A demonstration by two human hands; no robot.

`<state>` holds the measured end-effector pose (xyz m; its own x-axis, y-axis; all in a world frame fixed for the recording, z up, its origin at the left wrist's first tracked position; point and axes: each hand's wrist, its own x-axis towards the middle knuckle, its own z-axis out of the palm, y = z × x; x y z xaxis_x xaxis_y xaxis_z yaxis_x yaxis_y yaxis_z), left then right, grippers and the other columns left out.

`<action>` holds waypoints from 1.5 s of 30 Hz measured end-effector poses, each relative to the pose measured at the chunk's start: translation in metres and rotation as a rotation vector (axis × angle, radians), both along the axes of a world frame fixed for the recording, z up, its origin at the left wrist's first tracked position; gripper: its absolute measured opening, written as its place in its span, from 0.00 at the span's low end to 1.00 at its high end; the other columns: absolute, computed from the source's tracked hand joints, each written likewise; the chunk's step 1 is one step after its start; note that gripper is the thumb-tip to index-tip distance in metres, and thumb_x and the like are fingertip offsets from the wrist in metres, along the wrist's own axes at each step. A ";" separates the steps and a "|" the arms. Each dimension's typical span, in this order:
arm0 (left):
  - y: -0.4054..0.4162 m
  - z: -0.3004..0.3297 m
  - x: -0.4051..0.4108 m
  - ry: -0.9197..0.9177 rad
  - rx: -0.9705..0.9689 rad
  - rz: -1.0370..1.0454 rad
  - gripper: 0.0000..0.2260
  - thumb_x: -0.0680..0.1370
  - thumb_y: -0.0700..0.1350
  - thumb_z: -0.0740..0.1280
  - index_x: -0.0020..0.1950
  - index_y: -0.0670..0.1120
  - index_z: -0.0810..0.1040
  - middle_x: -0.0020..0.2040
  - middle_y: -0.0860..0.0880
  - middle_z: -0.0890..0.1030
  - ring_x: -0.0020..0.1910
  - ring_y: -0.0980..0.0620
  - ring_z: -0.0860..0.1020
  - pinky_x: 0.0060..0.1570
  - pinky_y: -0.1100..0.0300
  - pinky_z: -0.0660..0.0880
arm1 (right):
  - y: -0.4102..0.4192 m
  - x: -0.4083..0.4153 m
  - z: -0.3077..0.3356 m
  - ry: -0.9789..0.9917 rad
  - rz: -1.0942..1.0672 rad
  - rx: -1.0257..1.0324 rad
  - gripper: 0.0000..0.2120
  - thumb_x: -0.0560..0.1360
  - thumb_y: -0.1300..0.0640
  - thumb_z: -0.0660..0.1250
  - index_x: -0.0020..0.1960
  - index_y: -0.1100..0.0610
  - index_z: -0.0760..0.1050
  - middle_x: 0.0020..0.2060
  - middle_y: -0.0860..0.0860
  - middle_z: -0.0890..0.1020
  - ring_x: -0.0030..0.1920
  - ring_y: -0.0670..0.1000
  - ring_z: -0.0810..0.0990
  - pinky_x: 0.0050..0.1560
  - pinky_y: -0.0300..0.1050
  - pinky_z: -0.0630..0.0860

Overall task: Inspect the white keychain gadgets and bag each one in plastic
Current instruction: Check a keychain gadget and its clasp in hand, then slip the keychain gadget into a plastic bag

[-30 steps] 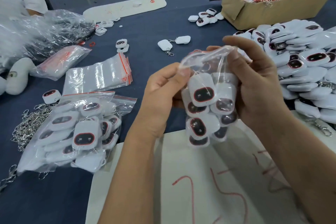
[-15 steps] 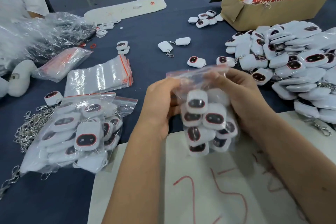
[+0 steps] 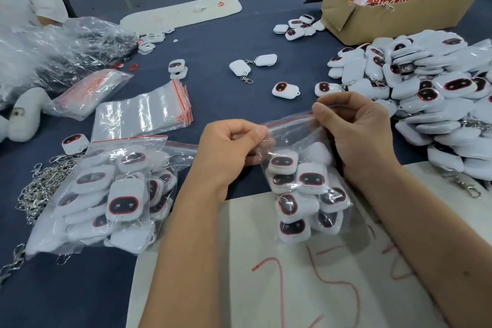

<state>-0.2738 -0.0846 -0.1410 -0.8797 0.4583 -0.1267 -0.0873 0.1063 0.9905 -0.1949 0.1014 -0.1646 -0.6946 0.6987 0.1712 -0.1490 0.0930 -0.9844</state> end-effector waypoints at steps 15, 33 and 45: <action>-0.009 0.002 -0.003 -0.086 0.077 0.068 0.09 0.71 0.31 0.77 0.49 0.39 0.84 0.41 0.42 0.88 0.39 0.48 0.87 0.36 0.62 0.81 | 0.006 0.005 0.006 -0.165 0.089 0.074 0.11 0.78 0.48 0.75 0.41 0.54 0.86 0.35 0.56 0.86 0.32 0.48 0.78 0.35 0.42 0.79; 0.029 0.018 -0.013 0.602 -0.417 -0.140 0.03 0.76 0.48 0.77 0.43 0.52 0.86 0.39 0.56 0.84 0.42 0.59 0.81 0.44 0.63 0.78 | -0.001 0.004 0.004 -0.081 0.139 0.445 0.05 0.78 0.56 0.76 0.43 0.50 0.86 0.38 0.43 0.86 0.38 0.41 0.82 0.42 0.31 0.75; 0.038 0.003 -0.019 0.490 -0.273 -0.211 0.03 0.76 0.44 0.78 0.43 0.46 0.86 0.29 0.59 0.79 0.29 0.62 0.73 0.34 0.68 0.69 | 0.000 0.003 0.004 -0.051 0.121 0.394 0.04 0.75 0.54 0.79 0.41 0.52 0.87 0.35 0.46 0.86 0.37 0.49 0.84 0.41 0.36 0.78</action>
